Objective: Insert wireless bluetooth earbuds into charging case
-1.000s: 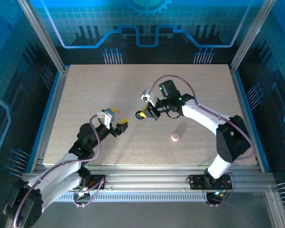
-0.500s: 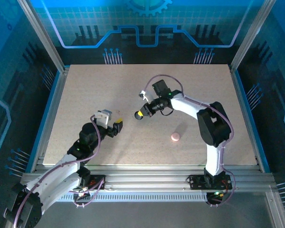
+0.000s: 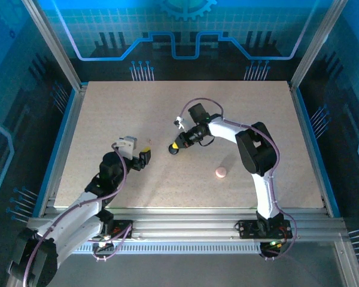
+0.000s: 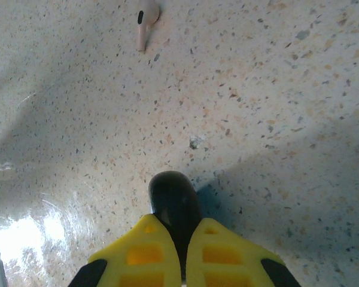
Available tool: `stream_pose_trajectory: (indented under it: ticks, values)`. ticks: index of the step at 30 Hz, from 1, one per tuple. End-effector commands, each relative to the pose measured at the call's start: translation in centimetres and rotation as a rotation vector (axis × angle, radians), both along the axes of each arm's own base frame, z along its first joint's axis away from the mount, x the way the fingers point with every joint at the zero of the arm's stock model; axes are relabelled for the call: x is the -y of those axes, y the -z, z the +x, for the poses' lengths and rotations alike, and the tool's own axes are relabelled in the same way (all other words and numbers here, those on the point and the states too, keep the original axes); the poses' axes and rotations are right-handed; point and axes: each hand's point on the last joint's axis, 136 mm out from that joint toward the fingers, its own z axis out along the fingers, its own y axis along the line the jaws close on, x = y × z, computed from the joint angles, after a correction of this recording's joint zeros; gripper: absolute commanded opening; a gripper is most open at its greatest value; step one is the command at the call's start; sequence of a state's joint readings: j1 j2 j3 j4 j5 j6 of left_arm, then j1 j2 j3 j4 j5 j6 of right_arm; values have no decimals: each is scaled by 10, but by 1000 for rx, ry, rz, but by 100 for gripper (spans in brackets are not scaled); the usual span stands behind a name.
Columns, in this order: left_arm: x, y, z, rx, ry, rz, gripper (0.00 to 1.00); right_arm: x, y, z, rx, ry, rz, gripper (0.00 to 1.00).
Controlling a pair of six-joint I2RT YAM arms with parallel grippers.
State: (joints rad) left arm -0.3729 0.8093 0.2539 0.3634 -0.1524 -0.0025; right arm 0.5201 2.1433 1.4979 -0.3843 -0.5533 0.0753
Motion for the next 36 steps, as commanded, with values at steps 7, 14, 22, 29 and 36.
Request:
stream_pose_trajectory:
  ticks: [7,14,22,29,36]
  values:
    - [2,-18,7,27,-2,-53,76,17,12,8,-39,44,-37,15]
    - [4,-19,2,7,5,-94,75,27,3,14,1,64,-31,37]
    - [1,-14,-15,-25,17,-106,75,45,-25,15,88,101,-36,43]
    - [8,-1,-19,-158,24,-182,75,93,-54,-27,48,229,-146,53]
    - [11,7,-20,-228,7,-230,73,160,-38,-93,-148,434,-337,55]
